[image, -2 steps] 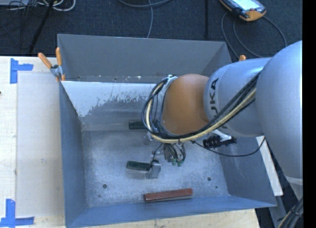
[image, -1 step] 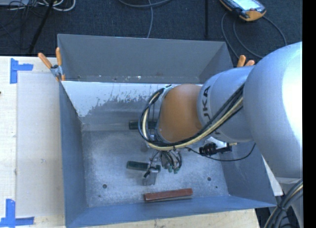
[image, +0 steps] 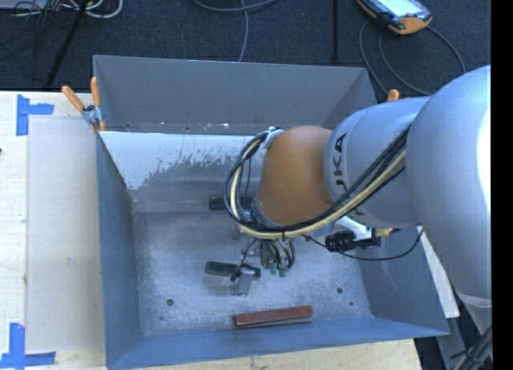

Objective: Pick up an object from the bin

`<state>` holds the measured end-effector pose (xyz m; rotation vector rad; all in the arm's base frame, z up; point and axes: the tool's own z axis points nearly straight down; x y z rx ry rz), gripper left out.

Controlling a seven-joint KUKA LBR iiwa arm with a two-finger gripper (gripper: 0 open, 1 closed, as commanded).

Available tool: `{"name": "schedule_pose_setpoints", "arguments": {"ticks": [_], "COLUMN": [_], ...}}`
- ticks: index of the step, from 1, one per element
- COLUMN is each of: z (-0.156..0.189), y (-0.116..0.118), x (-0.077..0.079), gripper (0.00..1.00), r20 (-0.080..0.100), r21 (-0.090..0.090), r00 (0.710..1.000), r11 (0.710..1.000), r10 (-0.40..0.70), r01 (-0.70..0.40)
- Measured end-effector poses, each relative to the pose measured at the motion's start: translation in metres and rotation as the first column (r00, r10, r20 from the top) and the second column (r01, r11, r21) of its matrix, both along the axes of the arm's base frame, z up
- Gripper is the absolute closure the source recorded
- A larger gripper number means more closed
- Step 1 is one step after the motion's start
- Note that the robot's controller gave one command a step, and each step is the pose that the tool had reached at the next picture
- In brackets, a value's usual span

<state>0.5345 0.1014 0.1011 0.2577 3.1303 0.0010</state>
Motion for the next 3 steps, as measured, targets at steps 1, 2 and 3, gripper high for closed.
{"name": "schedule_pose_setpoints", "arguments": {"ticks": [1, 2, 3], "z": [-0.036, -0.0312, -0.0312], "y": [-0.0098, -0.0049, -0.0049], "x": [0.0039, 0.0004, 0.0004], "gripper": [0.0, 1.0, 1.0], "r20": [-0.004, -0.002, -0.002], "r21": [-0.001, -0.001, -0.001], "r00": [0.997, 0.991, 0.991], "r11": [0.997, 0.991, 0.991], "r10": [0.074, -0.137, -0.137], "r01": [-0.074, 0.137, 0.137]}}
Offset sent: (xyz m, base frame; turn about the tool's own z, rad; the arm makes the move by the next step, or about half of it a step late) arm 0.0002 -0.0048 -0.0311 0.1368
